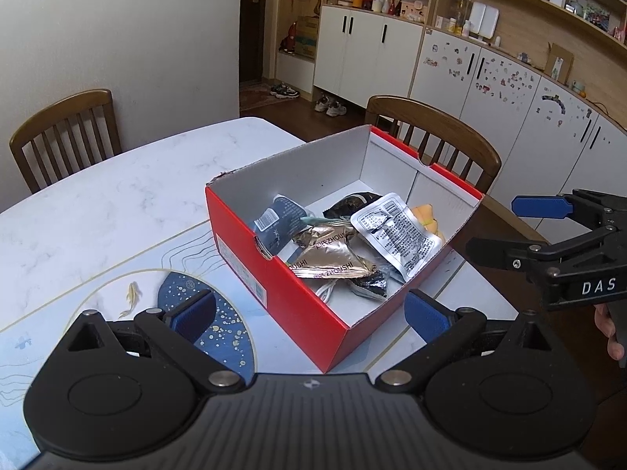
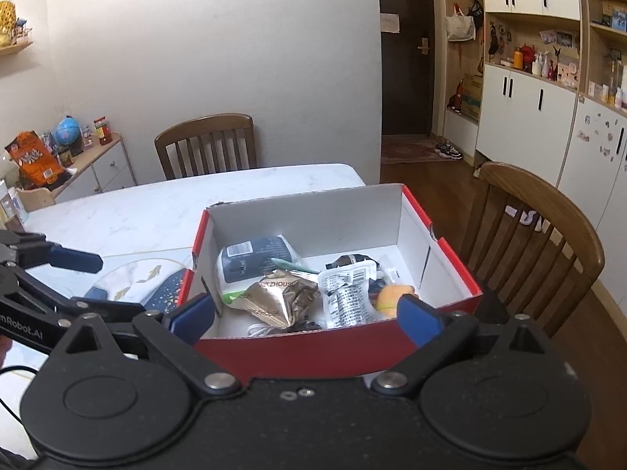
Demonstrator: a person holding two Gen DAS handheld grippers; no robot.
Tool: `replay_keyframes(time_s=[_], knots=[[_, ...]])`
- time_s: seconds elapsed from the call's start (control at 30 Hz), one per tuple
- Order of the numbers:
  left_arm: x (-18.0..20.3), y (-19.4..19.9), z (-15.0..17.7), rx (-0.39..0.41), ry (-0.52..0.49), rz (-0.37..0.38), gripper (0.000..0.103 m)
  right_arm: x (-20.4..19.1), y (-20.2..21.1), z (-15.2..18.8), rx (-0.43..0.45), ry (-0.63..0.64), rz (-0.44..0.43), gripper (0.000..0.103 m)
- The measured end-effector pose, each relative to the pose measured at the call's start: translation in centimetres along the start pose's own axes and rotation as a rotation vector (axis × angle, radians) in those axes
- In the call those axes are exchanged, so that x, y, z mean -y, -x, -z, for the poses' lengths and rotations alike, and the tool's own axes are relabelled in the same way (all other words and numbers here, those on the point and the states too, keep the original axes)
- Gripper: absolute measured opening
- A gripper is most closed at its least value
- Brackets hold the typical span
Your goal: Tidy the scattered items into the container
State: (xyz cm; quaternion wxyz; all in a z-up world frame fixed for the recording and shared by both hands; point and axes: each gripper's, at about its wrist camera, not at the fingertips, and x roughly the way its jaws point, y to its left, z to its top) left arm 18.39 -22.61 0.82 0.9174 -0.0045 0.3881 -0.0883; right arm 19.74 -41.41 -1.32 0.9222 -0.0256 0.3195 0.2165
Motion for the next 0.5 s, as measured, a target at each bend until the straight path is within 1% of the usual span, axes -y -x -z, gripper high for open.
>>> replay_keyframes(time_s=[0.07,0.33,0.5], knots=[[-0.05,-0.05,0.01,-0.002,0.003,-0.009,0.103,-0.17,-0.07,0.05,0.0,0.011,0.013,0.1],[-0.18,0.15,0.14,0.01,0.001,-0.033,0.103,-0.12,-0.27,0.17,-0.015,0.02,0.017,0.102],[-0.38,0.43,0.16,0.018,-0.003,-0.03,0.103,-0.35,-0.29,0.08,-0.014,0.027,0.019,0.102]])
